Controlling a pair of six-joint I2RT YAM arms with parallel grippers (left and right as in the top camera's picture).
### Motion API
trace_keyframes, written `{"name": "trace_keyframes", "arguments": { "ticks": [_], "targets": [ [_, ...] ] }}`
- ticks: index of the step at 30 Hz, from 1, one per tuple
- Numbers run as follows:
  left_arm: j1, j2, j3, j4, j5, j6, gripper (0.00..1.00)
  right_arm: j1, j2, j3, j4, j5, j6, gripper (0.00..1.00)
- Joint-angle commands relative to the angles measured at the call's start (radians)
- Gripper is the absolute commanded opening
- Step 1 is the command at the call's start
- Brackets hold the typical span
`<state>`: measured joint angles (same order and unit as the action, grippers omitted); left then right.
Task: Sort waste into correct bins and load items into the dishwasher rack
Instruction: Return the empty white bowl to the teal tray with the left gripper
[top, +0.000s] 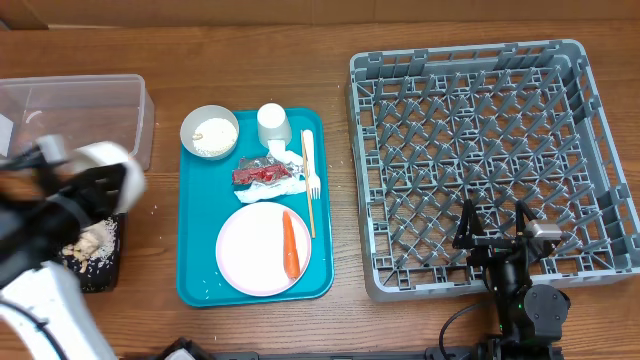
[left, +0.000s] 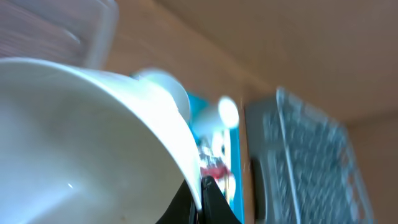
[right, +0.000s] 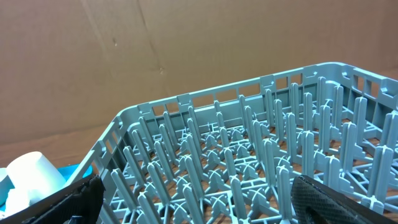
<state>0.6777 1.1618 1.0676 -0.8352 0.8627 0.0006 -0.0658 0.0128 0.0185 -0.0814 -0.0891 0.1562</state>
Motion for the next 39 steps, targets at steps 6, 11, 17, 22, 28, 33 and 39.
{"name": "trace_keyframes", "arguments": {
  "ticks": [6,11,17,22,28,33,39],
  "targets": [
    [-0.506,0.070,0.012,-0.017,-0.613,-0.140,0.04,-0.008,-0.010,-0.011,0.005,0.006,-0.008,1.00],
    [-0.676,0.190,0.012,0.023,-0.746,-0.182,0.04,-0.008,-0.010,-0.010,0.005,0.006,-0.008,1.00],
    [-0.723,0.335,0.012,0.039,-0.844,-0.229,0.04,-0.008,-0.010,-0.011,0.005,0.006,-0.008,1.00],
    [-0.727,0.416,0.012,0.042,-0.836,-0.229,0.04,-0.008,-0.010,-0.010,0.005,0.006,-0.008,1.00],
    [-0.727,0.428,0.012,0.066,-0.835,-0.229,0.04,-0.008,-0.010,-0.010,0.005,0.006,-0.008,1.00],
    [-0.735,0.428,0.012,0.071,-0.818,-0.229,0.06,-0.008,-0.010,-0.010,0.005,0.006,-0.008,1.00],
    [-0.769,0.429,0.012,0.081,-0.822,-0.224,0.11,-0.008,-0.010,-0.010,0.005,0.006,-0.008,1.00]
  ]
}}
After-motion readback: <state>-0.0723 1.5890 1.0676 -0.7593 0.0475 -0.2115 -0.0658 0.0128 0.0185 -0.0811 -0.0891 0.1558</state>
